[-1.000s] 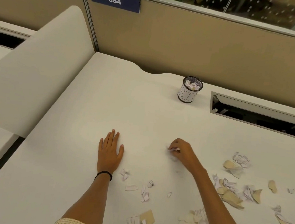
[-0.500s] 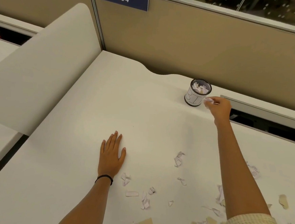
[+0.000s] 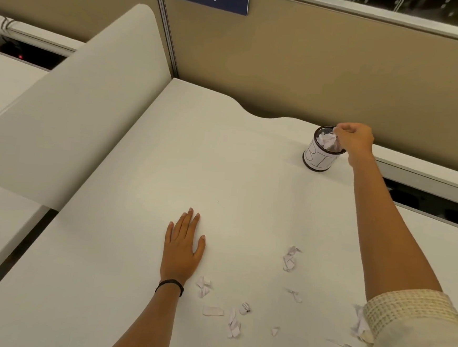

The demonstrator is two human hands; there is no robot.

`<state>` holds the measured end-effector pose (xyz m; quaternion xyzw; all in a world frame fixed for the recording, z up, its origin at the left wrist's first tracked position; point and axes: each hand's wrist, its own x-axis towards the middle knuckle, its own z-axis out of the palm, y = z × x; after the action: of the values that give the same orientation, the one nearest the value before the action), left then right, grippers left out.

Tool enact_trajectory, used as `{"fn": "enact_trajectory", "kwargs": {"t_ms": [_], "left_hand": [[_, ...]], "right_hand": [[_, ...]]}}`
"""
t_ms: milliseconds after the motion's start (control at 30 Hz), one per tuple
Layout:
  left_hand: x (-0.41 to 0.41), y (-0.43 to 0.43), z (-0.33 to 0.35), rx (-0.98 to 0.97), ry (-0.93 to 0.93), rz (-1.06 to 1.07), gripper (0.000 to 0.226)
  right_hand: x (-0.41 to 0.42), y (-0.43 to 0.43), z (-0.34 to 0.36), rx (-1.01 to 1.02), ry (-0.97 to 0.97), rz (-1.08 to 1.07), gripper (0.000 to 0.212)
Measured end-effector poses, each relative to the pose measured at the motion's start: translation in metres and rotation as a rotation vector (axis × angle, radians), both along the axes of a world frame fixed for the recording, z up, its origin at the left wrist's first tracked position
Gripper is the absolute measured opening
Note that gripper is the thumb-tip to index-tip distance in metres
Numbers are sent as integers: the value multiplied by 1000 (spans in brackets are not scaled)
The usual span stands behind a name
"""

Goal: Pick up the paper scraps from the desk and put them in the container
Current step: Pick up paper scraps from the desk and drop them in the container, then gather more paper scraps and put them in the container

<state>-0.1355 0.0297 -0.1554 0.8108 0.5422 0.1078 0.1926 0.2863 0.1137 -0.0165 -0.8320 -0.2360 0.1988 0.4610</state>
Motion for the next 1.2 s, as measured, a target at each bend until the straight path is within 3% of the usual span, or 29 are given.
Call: {"fn": "enact_trajectory", "kwargs": {"t_ms": [233, 400, 533, 767, 833, 1033, 1200], "left_hand": [[1, 0, 1, 7, -26, 1, 63], [-1, -1, 1, 23, -15, -9, 65], [0, -1, 2, 22, -15, -10, 66], [-2, -1, 0, 30, -5, -26, 65], [-1, -1, 0, 29, -8, -26, 63], [-2, -2, -1, 9, -38, -36, 52], [-9, -10, 1, 23, -76, -35, 46]], "right_hand": [[-26, -39, 1, 122, -197, 59, 30], [-42, -75, -14, 156, -197, 218, 32], [-55, -108, -31, 207, -120, 208, 35], [-113, -196, -97, -31, -120, 204, 31], [-138, -219, -113, -128, -112, 199, 39], [-206, -255, -131, -224, -237, 421, 61], [-235, -254, -132, -295, -376, 677, 67]]}}
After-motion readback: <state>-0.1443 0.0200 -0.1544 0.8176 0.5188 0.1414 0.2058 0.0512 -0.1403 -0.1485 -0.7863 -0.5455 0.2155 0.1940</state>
